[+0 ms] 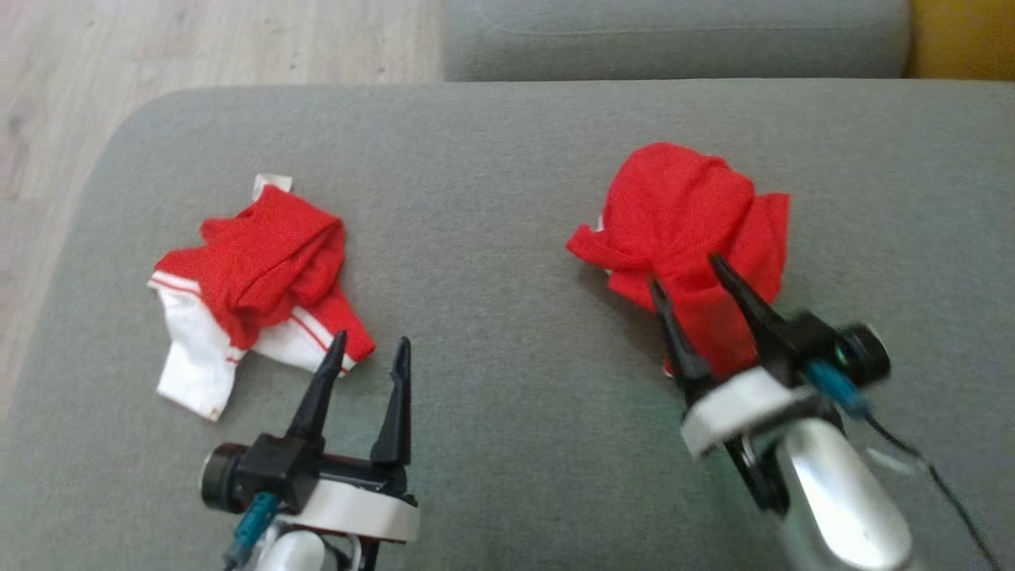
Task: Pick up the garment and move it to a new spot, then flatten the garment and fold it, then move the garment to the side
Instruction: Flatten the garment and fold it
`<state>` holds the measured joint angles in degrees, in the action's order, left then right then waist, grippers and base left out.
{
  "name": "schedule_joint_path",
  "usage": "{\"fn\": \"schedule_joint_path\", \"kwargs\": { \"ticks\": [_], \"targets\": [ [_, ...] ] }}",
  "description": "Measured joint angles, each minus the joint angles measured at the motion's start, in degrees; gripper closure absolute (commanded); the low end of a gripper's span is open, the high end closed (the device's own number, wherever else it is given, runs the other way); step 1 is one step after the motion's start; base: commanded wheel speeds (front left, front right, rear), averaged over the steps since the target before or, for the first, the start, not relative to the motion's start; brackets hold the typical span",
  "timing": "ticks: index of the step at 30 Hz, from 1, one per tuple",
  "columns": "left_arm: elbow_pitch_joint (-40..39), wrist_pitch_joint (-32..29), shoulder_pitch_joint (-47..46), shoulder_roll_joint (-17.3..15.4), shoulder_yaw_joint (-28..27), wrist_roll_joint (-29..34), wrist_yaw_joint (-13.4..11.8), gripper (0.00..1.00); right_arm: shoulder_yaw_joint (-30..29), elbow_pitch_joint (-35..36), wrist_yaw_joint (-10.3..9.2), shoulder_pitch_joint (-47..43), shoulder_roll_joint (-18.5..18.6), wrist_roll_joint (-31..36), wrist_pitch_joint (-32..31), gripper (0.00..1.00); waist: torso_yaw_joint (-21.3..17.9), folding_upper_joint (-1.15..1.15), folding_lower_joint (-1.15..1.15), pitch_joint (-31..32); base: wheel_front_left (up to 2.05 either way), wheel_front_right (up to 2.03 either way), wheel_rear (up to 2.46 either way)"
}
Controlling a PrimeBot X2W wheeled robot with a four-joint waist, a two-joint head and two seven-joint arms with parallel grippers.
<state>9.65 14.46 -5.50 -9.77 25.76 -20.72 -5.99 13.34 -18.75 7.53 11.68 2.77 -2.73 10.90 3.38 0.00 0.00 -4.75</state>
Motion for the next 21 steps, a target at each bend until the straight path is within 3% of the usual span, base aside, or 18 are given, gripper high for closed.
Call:
{"fn": "schedule_joint_path", "kwargs": {
  "ticks": [6, 17, 18, 20, 21],
  "targets": [
    [3.1, 0.0, -0.1, 2.9, -1.2, 1.1, 3.1, 0.00, 2.6, -8.8, 0.00, 10.4, 0.1, 11.3, -8.7, 0.00, 3.9, 0.00, 0.00, -1.3, 0.00, 0.00, 0.00],
    [5.0, 0.0, -1.8, 5.5, -2.3, 3.2, 6.2, 0.00, -1.3, -23.5, 0.00, 19.7, 0.3, 21.5, -16.8, 0.00, 8.1, 0.00, 0.00, -3.7, 0.00, 0.00, 0.00],
    [5.1, 0.0, -2.1, 5.7, -2.5, 3.2, 6.5, 0.00, -1.7, -24.7, 0.00, 20.2, 0.3, 22.1, -17.2, 0.05, 8.4, 0.00, 0.01, -3.9, 0.00, 0.00, 0.00],
    [5.1, 0.0, -2.2, 5.8, -2.7, 3.3, 6.6, 0.00, -2.3, -25.9, 0.00, 20.5, 0.2, 22.5, -17.2, 1.00, 8.6, 0.00, 0.01, -4.0, 0.00, 0.00, 0.00],
    [5.2, 0.0, -2.3, 6.0, -3.1, 3.5, 6.6, 0.00, -2.7, -26.7, 0.00, 20.8, 0.3, 22.9, -17.2, 1.00, 8.7, 0.00, 0.01, -4.1, 0.00, 0.00, 0.00]
  ]
}}
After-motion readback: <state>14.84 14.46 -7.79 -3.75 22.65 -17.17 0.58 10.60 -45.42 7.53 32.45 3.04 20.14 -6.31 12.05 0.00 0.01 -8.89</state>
